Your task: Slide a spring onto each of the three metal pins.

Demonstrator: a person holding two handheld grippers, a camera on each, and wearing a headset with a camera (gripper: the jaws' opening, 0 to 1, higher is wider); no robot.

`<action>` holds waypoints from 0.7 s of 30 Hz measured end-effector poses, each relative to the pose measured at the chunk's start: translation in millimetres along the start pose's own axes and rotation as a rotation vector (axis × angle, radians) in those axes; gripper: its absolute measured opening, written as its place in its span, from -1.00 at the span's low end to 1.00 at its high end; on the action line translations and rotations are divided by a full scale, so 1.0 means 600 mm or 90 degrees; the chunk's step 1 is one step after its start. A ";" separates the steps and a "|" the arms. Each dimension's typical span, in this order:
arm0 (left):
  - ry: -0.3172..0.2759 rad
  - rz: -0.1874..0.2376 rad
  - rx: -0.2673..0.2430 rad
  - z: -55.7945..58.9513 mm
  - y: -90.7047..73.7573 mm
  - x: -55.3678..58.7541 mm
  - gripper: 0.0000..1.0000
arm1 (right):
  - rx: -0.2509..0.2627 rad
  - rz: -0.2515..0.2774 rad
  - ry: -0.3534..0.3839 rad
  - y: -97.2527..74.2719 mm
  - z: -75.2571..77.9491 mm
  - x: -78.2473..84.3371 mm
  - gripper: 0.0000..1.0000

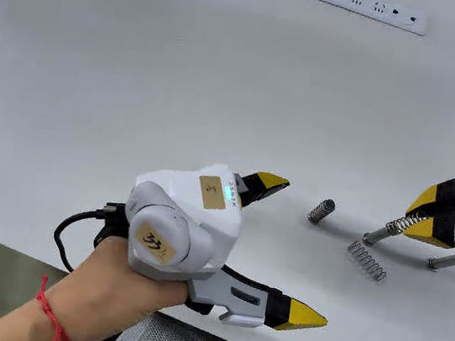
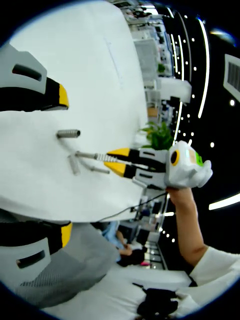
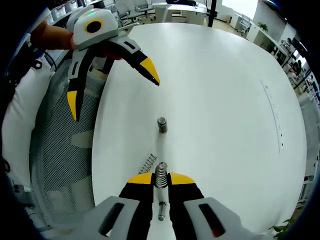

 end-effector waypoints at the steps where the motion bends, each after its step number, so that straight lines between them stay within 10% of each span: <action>1: -0.001 0.000 0.001 0.001 0.000 0.000 0.83 | -0.001 -0.001 0.000 0.002 0.001 0.002 -0.76; 21: -0.002 0.000 0.007 0.004 0.001 0.001 0.81 | -0.003 -0.004 0.000 0.024 -0.001 0.000 -0.76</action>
Point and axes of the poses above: the centre of the closed fingertips' face, and the gripper's own axes: y roughly forward along the fingers, z roughly to its right, x roughly out of its underside, the point moved 3 cm from there along -y, roughly backward along the fingers, and after that the axes turned 15 degrees about -y, right-handed, at the moved point
